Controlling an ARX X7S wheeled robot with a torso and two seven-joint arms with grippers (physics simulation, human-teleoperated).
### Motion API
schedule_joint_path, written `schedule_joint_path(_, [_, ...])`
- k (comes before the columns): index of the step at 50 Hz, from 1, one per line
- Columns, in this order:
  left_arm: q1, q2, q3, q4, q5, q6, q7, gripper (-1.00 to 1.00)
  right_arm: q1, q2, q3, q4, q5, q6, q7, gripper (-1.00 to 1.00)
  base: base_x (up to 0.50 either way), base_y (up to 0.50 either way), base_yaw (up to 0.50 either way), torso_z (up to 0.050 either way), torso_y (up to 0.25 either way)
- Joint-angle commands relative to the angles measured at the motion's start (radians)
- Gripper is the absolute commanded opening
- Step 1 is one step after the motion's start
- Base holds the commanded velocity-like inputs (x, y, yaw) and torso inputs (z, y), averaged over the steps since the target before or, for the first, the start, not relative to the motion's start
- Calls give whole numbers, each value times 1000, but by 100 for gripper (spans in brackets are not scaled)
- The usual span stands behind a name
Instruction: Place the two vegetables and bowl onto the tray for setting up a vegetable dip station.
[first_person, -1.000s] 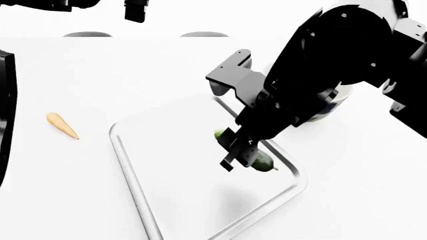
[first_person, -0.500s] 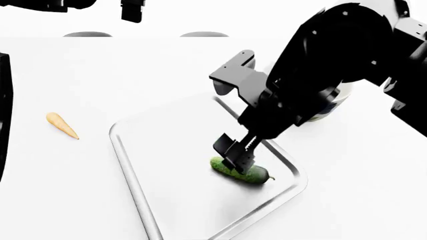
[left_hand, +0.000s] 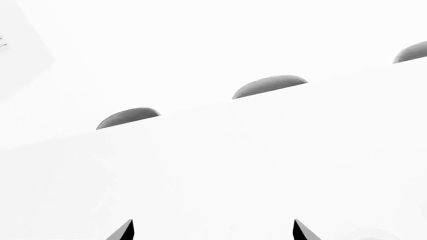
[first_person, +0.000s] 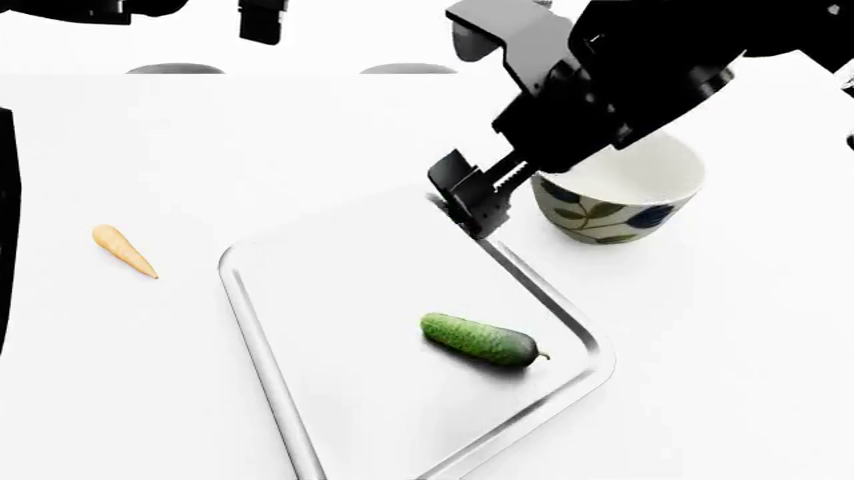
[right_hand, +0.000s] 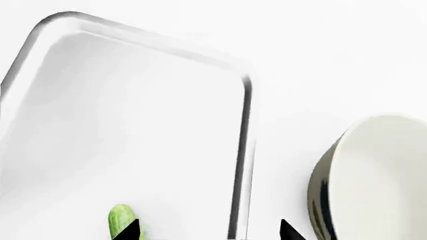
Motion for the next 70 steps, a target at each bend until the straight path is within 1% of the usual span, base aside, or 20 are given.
schedule_joint_path(1, [5, -26, -24, 69, -23, -52, -35, 100, 37, 21, -4, 109, -67, -55, 59, 100, 0, 0, 0, 0, 0])
schedule_joint_path(2, [6, -28, -30, 70, -23, -54, -43, 100, 35, 28, -3, 121, -67, -59, 70, 100, 0, 0, 0, 0, 0])
schedule_joint_path(5, [8, -32, -41, 83, -32, -65, -50, 100, 45, 44, -54, 88, -199, -145, 42, 100, 0, 0, 0, 0, 0])
schedule_joint_path(7, [6, -37, -36, 90, -34, -72, -52, 100, 44, 43, -45, 116, -173, -122, 68, 100, 0, 0, 0, 0, 0])
schedule_joint_path(9, [6, -37, -39, 87, -35, -70, -56, 100, 40, 20, -36, 243, -145, -100, 126, 100, 0, 0, 0, 0, 0])
schedule_joint_path(12, [7, -38, -31, 88, -38, -70, -55, 100, 29, 14, -46, 289, -141, -76, 149, 100, 0, 0, 0, 0, 0])
schedule_joint_path(13, [8, -38, -36, 87, -40, -68, -55, 100, 30, 12, -57, 292, -162, -90, 168, 100, 0, 0, 0, 0, 0])
schedule_joint_path(15, [12, -39, -39, 87, -42, -67, -60, 100, 27, -22, -35, 450, -150, -116, 211, 100, 0, 0, 0, 0, 0])
schedule_joint_path(19, [16, -45, -33, 93, -45, -69, -64, 100, 4, -51, -10, 588, -119, -125, 275, 100, 0, 0, 0, 0, 0])
schedule_joint_path(24, [25, -49, -41, 93, -52, -67, -71, 100, -10, -104, 13, 766, -98, -143, 310, 100, 0, 0, 0, 0, 0])
schedule_joint_path(25, [26, -51, -39, 94, -53, -65, -69, 100, -13, -88, 49, 777, -61, -166, 367, 100, 0, 0, 0, 0, 0])
schedule_joint_path(29, [33, -55, -33, 91, -53, -58, -70, 100, -42, -40, 138, 775, 43, -210, 539, 100, 0, 0, 0, 0, 0])
schedule_joint_path(36, [29, -49, -28, 82, -57, -51, -69, 100, -83, -39, 136, 773, 55, -207, 537, 100, 0, 0, 0, 0, 0])
schedule_joint_path(40, [37, -51, -28, 85, -61, -52, -74, 100, -102, -15, 162, 771, 86, -261, 611, 100, 0, 0, 0, 0, 0])
schedule_joint_path(41, [38, -52, -26, 86, -61, -53, -75, 100, -106, -3, 176, 768, 94, -307, 655, 100, 0, 0, 0, 0, 0])
schedule_joint_path(50, [49, -57, -28, 94, -70, -57, -85, 100, -175, 139, 270, 568, 189, -376, 879, 100, 0, 0, 0, 0, 0])
schedule_joint_path(53, [47, -55, -31, 91, -74, -55, -88, 100, -176, 149, 272, 542, 193, -370, 894, 100, 0, 0, 0, 0, 0])
schedule_joint_path(59, [58, -57, -25, 95, -78, -52, -91, 100, -191, 94, 237, 627, 160, -341, 779, 100, 0, 0, 0, 0, 0])
schedule_joint_path(68, [66, -63, -31, 101, -87, -52, -104, 100, -254, 90, 241, 652, 164, -362, 738, 100, 0, 0, 0, 0, 0])
schedule_joint_path(70, [68, -62, -35, 98, -91, -48, -103, 100, -256, 75, 227, 669, 153, -335, 691, 100, 0, 0, 0, 0, 0])
